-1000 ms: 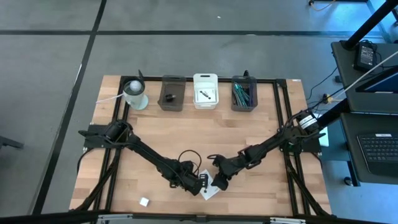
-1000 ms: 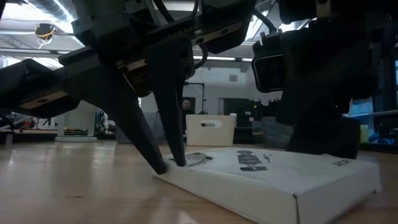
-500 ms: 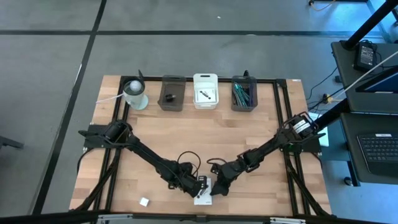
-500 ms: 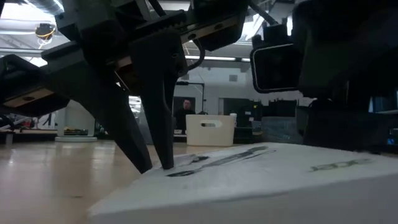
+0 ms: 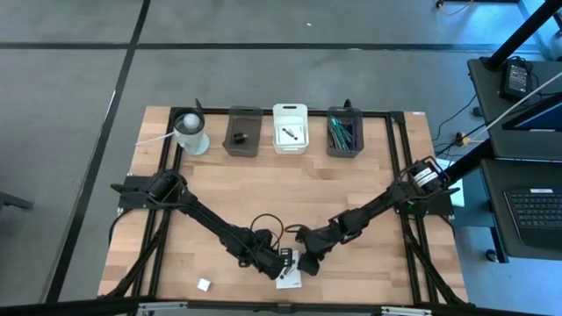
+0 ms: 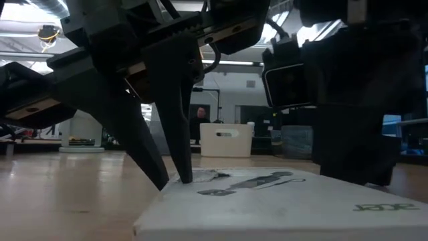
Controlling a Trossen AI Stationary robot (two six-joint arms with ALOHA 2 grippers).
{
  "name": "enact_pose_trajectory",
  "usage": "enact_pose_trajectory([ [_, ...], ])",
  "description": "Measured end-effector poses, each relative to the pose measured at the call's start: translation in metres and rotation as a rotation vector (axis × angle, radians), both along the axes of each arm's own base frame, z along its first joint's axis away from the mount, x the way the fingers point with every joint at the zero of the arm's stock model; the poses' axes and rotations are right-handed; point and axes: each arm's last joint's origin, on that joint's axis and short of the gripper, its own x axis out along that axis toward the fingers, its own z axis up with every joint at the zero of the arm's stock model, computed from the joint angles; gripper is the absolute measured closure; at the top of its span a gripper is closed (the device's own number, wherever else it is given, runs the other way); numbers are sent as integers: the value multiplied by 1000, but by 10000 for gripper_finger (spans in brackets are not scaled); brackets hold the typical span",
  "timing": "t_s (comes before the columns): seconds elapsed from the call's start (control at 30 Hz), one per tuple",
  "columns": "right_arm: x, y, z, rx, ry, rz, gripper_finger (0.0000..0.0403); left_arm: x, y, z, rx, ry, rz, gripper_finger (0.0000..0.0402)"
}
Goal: Pick and place items into bin
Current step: Put the white card reader box into the white bin
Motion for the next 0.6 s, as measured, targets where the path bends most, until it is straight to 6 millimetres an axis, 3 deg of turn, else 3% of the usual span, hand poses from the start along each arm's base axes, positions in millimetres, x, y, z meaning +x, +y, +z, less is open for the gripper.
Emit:
enact_pose_trajectory([
  [0.6, 7, -23, -1, 38, 61, -16, 240, -6, -10, 0, 16, -8, -5, 355],
])
